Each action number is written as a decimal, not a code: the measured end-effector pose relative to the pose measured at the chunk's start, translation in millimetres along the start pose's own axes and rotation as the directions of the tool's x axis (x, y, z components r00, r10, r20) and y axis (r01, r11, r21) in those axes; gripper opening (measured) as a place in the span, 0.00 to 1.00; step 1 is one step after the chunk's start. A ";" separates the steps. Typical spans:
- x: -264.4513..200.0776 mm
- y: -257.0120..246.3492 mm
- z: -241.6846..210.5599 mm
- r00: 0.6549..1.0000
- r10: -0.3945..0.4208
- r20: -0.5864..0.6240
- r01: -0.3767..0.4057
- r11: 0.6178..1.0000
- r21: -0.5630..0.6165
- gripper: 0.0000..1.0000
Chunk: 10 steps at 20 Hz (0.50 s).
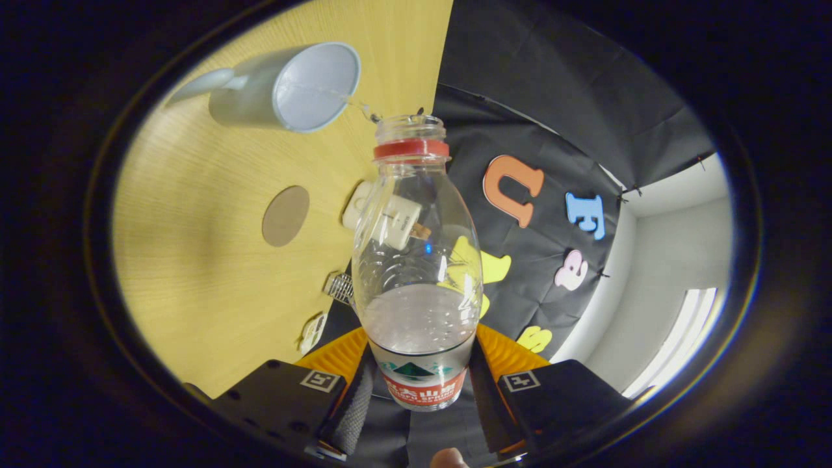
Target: Take the bottle from table, then pour the juice into the cup, finally place the bottle on the coaster
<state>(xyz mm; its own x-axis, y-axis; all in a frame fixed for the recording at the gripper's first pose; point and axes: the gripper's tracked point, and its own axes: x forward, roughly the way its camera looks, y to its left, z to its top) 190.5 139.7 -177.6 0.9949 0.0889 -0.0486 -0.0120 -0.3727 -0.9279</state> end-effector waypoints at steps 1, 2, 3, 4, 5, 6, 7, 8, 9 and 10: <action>-0.3 -0.7 -1.5 1.000 -0.003 -0.001 0.003 1.000 -0.006 0.76; -1.0 -3.1 -1.8 1.000 -0.006 0.001 0.006 1.000 -0.013 0.76; -0.9 -4.9 -0.7 1.000 -0.010 0.002 0.010 1.000 -0.020 0.76; -0.5 -7.0 -0.1 1.000 -0.014 0.004 0.014 1.000 -0.026 0.76; -0.5 -7.1 0.3 1.000 -0.015 0.005 0.016 0.999 -0.030 0.76; -0.6 -8.2 0.2 1.000 -0.018 0.007 0.018 0.999 -0.033 0.76; 0.8 -9.5 0.6 1.000 -0.022 0.007 0.022 0.999 -0.039 0.76; 0.7 -11.3 0.9 1.000 -0.027 0.007 0.028 0.999 -0.045 0.76; 1.0 -13.0 1.2 0.999 -0.033 0.009 0.033 0.998 -0.054 0.76; 1.0 -14.3 1.4 0.999 -0.037 0.010 0.038 0.997 -0.061 0.76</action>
<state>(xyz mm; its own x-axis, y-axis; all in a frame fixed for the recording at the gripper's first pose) 191.5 146.4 -164.9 0.9935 0.1121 -0.0178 0.0317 -0.4247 -0.9048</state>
